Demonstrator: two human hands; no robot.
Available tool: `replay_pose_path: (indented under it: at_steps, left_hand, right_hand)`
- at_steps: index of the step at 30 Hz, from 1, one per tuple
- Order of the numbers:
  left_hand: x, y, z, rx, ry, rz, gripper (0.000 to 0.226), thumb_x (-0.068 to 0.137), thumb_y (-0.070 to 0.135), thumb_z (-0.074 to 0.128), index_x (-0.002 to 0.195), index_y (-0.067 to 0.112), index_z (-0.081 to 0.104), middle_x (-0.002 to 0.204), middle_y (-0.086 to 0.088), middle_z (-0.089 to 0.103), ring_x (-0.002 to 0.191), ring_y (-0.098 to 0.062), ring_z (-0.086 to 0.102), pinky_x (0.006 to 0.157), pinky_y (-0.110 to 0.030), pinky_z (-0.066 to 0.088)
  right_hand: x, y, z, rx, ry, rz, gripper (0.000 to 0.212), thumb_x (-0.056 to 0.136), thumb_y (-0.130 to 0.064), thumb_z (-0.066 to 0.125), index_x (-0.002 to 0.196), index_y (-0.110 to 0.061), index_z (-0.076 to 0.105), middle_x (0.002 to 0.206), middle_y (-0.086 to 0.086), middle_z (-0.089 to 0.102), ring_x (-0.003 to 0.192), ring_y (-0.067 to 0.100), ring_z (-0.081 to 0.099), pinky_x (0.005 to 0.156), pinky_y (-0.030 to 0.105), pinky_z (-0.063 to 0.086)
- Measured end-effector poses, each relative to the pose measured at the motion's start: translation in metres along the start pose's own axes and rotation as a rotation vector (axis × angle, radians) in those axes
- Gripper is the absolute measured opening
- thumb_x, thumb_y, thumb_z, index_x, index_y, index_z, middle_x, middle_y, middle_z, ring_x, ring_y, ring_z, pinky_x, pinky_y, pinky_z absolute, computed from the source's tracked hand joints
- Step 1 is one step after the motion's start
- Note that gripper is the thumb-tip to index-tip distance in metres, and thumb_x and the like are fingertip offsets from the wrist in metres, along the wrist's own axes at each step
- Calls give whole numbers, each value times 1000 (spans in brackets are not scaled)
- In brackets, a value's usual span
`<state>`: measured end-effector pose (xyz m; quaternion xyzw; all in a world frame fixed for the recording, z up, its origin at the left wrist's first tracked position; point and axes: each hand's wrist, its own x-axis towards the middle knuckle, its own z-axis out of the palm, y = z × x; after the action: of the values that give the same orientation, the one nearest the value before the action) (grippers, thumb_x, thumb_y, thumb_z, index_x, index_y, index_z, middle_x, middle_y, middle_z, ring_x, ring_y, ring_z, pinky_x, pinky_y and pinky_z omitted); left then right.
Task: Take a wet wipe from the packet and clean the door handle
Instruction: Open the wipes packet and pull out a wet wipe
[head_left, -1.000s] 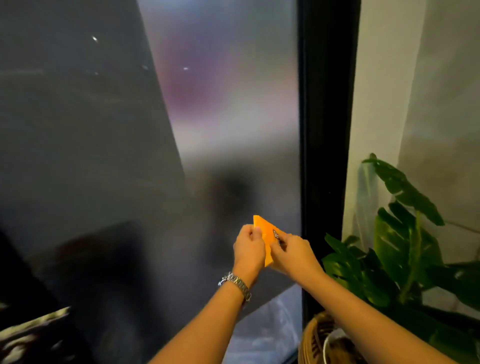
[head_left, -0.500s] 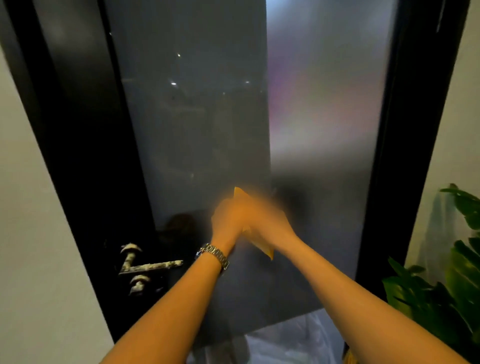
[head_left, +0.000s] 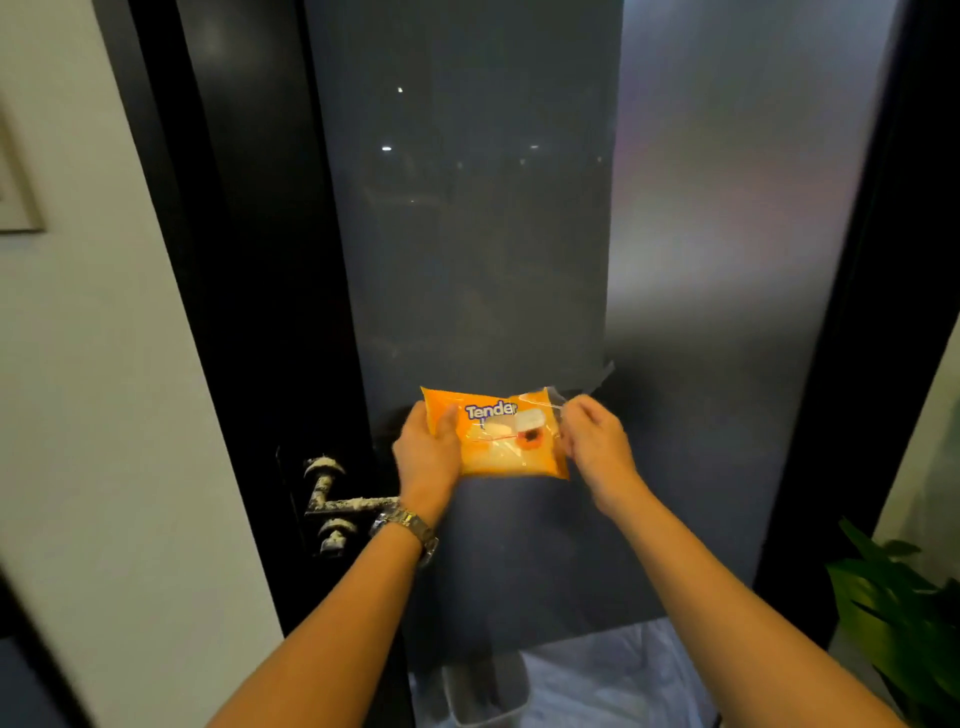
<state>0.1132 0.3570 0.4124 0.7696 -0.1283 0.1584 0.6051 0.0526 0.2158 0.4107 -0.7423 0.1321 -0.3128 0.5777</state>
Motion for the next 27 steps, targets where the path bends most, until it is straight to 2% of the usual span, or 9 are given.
replay_pose_path:
  at_steps: [5, 7, 8, 9, 12, 16, 19, 23, 27]
  left_hand:
    - [0, -1, -9, -188, -159, -97, 9, 92, 31, 50, 90, 26, 58, 104, -11, 68, 93, -26, 66, 85, -48, 54]
    - [0, 0, -8, -160, -170, -76, 9, 92, 33, 50, 85, 29, 55, 102, -11, 68, 91, -26, 67, 83, -47, 55]
    - [0, 0, -7, -147, -167, -72, 10, 92, 33, 50, 84, 29, 54, 102, -11, 68, 90, -26, 67, 82, -47, 56]
    - [-1, -1, -7, -146, -163, -79, 10, 91, 34, 50, 84, 29, 54, 101, -12, 68, 89, -26, 67, 82, -47, 56]
    - [-1, -3, -5, -154, -119, -102, 15, 90, 35, 52, 84, 22, 53, 97, -12, 67, 89, -27, 67, 79, -44, 57]
    - [2, -2, -6, 69, -37, -42, 27, 90, 28, 55, 106, 8, 47, 99, -7, 60, 84, -23, 61, 62, -24, 49]
    - [1, -1, -5, 309, -26, 1, 43, 88, 27, 56, 123, 11, 35, 121, -11, 53, 100, -28, 58, 75, -37, 49]
    - [0, 3, -5, 642, 12, 240, 34, 91, 30, 48, 118, 10, 45, 126, -11, 46, 115, -27, 43, 90, -38, 39]
    - [5, 5, -4, 755, -250, 501, 27, 93, 29, 45, 106, 12, 62, 117, -5, 54, 112, -22, 42, 86, -30, 29]
  right_hand:
    - [12, -2, -13, -94, -86, 45, 26, 91, -18, 42, 66, -15, 41, 74, 4, 47, 69, 15, 42, 60, 27, 34]
    - [18, -1, -10, -89, -136, 190, 15, 89, -28, 44, 84, -15, 47, 95, 6, 54, 88, 21, 54, 75, 33, 44]
    - [19, -1, -9, -51, -185, 271, 22, 88, -32, 44, 95, -12, 49, 102, 8, 58, 96, 24, 58, 79, 38, 47]
    - [21, 0, -8, 3, -242, 340, 29, 88, -34, 42, 102, -9, 50, 102, 11, 61, 96, 26, 61, 79, 39, 50]
    - [19, -4, -8, 172, -370, 407, 27, 96, -34, 34, 87, -13, 50, 85, 9, 62, 78, 21, 61, 70, 33, 50]
    - [16, -8, -2, 191, -471, 359, 27, 91, -45, 51, 97, -22, 63, 89, 1, 71, 85, 17, 67, 72, 32, 53]
    - [17, -3, 10, 133, -347, 321, 32, 91, -22, 58, 120, -9, 55, 105, 10, 67, 90, 24, 67, 79, 39, 55]
    - [20, -3, 16, 124, -225, 331, 21, 98, -20, 45, 117, -13, 45, 107, 10, 59, 98, 30, 63, 78, 42, 54]
    - [25, -4, 15, 130, -162, 274, 24, 100, -20, 41, 122, -12, 44, 105, 7, 53, 93, 25, 58, 68, 34, 51]
